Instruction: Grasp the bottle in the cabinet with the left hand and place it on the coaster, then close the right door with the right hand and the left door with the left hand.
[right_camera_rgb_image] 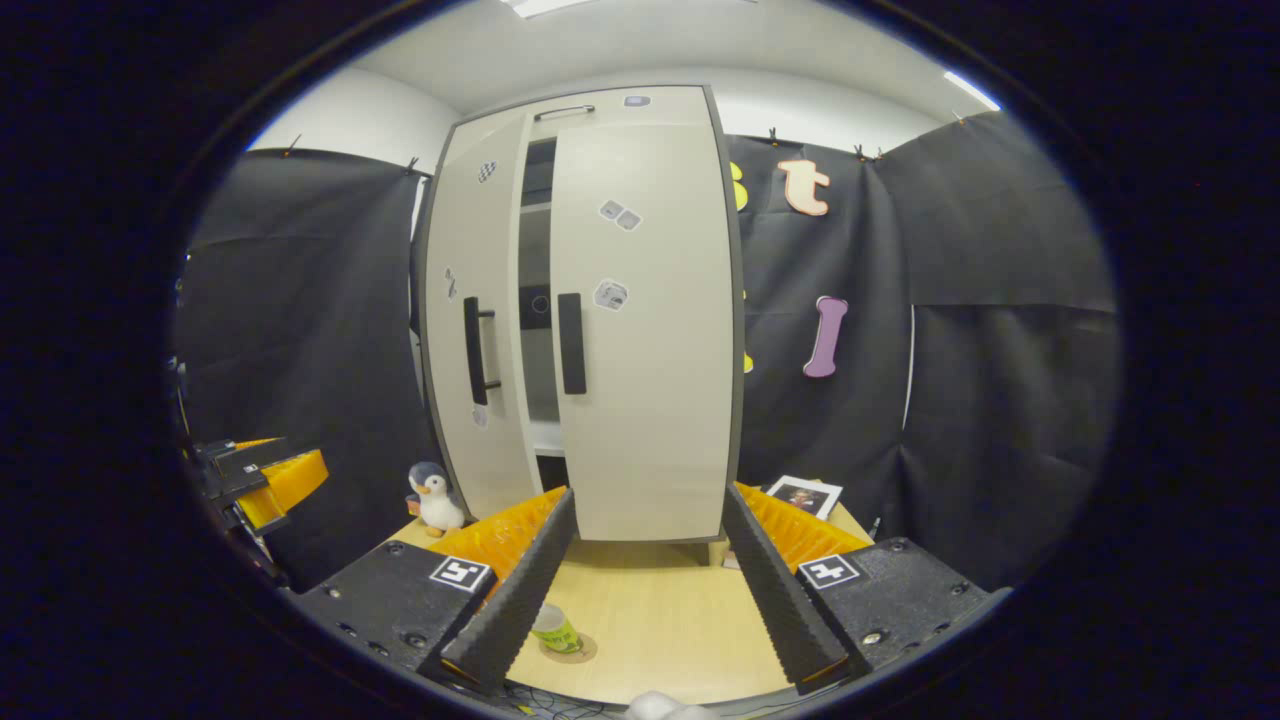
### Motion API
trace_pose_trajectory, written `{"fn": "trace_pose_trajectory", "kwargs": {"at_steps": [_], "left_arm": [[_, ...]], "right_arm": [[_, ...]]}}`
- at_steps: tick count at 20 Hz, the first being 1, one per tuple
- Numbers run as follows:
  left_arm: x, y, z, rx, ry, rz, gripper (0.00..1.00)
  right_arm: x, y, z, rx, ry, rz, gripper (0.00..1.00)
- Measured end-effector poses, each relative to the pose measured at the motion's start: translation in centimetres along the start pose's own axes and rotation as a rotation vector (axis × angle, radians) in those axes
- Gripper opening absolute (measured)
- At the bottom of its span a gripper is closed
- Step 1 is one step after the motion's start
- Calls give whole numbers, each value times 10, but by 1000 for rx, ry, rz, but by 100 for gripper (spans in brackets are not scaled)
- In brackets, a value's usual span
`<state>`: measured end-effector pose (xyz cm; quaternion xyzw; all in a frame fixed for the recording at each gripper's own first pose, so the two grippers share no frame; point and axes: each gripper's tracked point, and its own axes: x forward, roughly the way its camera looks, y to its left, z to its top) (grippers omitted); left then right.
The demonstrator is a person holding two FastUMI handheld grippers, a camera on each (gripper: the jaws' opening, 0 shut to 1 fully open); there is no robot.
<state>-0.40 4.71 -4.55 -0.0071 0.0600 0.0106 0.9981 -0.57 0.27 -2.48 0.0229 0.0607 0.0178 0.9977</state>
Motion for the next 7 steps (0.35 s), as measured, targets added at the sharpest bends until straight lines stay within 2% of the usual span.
{"fn": "trace_pose_trajectory", "kwargs": {"at_steps": [7], "left_arm": [[-3, -5, 0, 10, -22, 0, 96]], "right_arm": [[-4, 14, -10, -16, 8, 19, 97]]}}
